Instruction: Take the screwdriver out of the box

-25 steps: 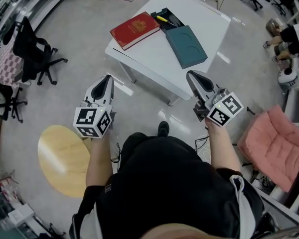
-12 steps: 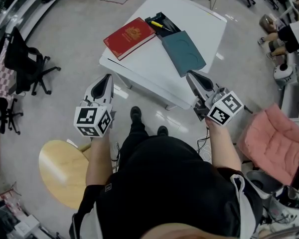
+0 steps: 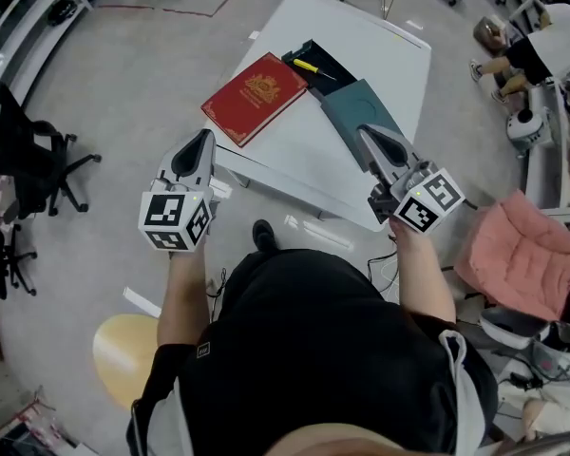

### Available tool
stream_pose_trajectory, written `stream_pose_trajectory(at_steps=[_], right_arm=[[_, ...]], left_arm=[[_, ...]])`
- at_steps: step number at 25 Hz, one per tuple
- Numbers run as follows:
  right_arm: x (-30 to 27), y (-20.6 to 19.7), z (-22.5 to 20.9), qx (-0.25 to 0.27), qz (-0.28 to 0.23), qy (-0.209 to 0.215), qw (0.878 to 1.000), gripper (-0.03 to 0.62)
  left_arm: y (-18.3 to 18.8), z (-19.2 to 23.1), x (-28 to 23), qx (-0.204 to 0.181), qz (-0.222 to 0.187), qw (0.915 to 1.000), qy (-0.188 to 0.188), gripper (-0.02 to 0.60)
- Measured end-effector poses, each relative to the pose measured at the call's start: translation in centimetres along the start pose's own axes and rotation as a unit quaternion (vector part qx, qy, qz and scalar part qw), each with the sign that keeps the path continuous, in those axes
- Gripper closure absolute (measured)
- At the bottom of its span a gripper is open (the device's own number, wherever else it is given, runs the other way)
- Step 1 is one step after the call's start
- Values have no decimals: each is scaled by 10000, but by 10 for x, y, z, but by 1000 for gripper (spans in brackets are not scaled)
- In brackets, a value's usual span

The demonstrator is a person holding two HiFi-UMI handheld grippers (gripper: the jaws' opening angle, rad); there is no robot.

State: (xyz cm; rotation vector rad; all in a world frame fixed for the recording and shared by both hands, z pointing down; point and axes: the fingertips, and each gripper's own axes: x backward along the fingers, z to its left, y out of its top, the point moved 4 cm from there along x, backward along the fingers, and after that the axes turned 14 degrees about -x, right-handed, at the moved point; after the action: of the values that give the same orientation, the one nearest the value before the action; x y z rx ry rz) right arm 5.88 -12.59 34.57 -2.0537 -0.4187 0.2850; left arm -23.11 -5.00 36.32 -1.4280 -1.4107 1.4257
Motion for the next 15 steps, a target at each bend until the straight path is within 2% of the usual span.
stream_pose_trajectory(at_steps=[7,15], right_arm=[[-46,-1,7,67,-70,-365,9993,565],[-71,-1,-12,63,45,-665,9978,564]], left_arm=[[-16,44,-20,7,-29,9991,-429,561],[-27,57,-52,95,2,9969,-780,561]])
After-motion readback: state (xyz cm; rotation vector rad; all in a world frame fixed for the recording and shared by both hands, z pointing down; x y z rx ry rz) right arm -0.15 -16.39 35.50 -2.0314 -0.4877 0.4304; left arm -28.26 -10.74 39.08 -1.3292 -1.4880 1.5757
